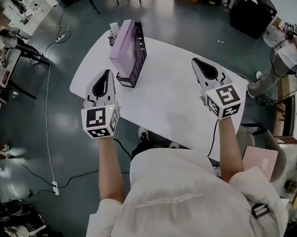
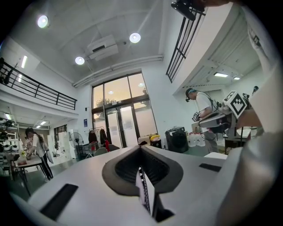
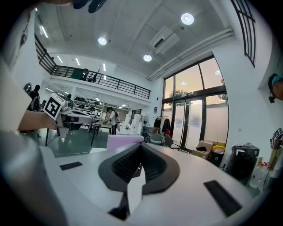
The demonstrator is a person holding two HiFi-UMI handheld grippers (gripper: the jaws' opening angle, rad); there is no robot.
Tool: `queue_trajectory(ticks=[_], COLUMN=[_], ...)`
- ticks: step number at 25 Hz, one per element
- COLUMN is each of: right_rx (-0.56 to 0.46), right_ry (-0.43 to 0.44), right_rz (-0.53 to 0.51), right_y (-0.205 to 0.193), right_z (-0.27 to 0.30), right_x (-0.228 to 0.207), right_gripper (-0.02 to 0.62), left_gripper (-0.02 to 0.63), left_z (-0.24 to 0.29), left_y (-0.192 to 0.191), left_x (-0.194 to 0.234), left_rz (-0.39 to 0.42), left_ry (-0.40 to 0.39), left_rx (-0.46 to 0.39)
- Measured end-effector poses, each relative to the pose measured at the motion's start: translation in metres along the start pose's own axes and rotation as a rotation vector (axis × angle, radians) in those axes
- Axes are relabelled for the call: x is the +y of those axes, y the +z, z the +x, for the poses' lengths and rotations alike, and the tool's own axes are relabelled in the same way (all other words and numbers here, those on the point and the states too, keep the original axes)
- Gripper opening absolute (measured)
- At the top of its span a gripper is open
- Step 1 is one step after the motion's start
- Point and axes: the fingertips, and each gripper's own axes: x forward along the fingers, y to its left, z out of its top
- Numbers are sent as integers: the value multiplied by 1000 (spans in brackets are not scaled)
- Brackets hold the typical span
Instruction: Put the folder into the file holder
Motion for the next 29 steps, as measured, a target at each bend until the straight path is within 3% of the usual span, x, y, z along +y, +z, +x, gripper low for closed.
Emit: queue_trajectory(ticks=[9, 29], right_rx=[14, 75], right_ry=[18, -1], right_rz=[-23, -28], right_y=[-3, -20], right_z=[8, 34], right_x=[4, 0], right_gripper=[23, 23], left_gripper=[15, 15], left_z=[10, 50], left_y=[4, -28], left_x=[-12, -7], left_rz=[6, -26], left_ry=[-44, -118], left_rx=[-5, 60])
